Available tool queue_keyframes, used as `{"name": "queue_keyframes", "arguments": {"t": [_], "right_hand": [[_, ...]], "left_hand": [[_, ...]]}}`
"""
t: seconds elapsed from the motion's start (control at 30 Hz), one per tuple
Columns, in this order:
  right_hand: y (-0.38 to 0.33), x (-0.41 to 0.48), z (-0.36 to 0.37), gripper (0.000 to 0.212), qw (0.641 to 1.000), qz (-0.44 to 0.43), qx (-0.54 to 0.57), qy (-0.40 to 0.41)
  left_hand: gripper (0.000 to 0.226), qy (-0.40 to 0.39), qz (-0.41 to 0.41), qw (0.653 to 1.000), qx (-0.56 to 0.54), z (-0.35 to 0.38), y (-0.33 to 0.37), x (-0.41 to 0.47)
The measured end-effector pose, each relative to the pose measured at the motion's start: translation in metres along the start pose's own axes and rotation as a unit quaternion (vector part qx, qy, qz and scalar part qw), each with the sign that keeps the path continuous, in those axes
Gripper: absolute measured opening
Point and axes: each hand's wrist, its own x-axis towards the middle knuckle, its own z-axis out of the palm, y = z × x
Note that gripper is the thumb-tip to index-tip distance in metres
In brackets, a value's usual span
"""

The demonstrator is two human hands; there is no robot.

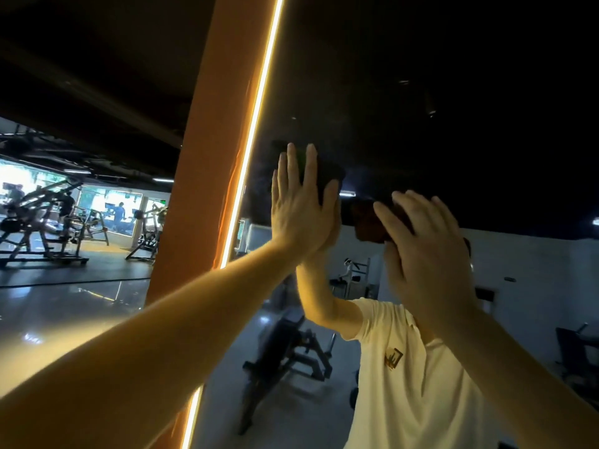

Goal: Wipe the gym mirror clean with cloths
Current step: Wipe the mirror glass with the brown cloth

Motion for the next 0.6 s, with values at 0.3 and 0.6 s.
{"name": "queue_keyframes", "arguments": {"t": [0.3,0.6], "right_hand": [[-0.003,-0.003,0.003,0.052,1.000,0.007,-0.006,0.006],[-0.019,-0.003,0.008,0.053,0.999,0.030,0.011,0.019]], "left_hand": [[0.068,-0.056,0.141,0.987,0.051,-0.020,-0.083,-0.134],[0.068,-0.032,0.128,0.991,0.002,0.005,-0.026,-0.120]]}}
